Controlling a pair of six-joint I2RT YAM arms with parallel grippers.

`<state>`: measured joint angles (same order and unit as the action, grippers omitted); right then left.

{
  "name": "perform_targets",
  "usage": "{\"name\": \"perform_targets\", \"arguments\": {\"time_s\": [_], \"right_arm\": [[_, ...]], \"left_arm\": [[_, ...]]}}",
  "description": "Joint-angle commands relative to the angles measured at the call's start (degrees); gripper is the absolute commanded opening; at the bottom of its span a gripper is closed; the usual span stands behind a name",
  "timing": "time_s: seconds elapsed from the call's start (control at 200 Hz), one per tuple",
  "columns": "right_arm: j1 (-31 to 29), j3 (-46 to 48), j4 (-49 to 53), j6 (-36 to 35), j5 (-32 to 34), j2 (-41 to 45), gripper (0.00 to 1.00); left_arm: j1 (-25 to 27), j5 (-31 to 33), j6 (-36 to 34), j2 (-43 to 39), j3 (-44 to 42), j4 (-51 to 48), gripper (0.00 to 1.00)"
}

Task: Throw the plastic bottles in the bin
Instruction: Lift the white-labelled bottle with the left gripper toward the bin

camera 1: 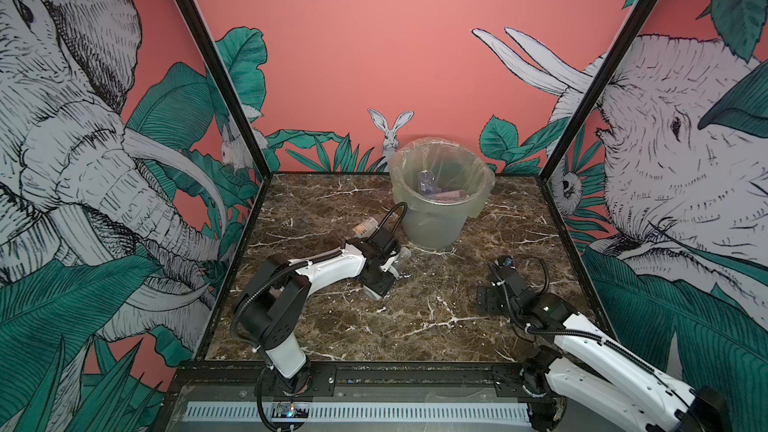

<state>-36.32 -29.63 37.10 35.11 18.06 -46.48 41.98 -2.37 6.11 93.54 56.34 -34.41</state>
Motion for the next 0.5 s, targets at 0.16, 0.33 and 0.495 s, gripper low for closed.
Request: {"name": "perform_targets", "arguments": {"time_s": [0.16, 0.33, 0.495], "right_arm": [[0.0, 0.2, -0.5, -0.5, 0.8, -0.2, 0.99], [0.0, 0.1, -0.6, -0.5, 0.8, -0.6, 0.99], [0.0, 0.0, -0.7, -0.6, 0.7, -0.8, 0.99]], "left_arm": [[0.7, -0.5, 4.2, -13.3, -8.9, 4.5, 0.47], [1.5, -0.1, 6.4, -21.8, -14.9, 8.3, 0.45], [2.9, 1.6, 8.7, -30.7, -19.7, 11.3, 0.45]]}}
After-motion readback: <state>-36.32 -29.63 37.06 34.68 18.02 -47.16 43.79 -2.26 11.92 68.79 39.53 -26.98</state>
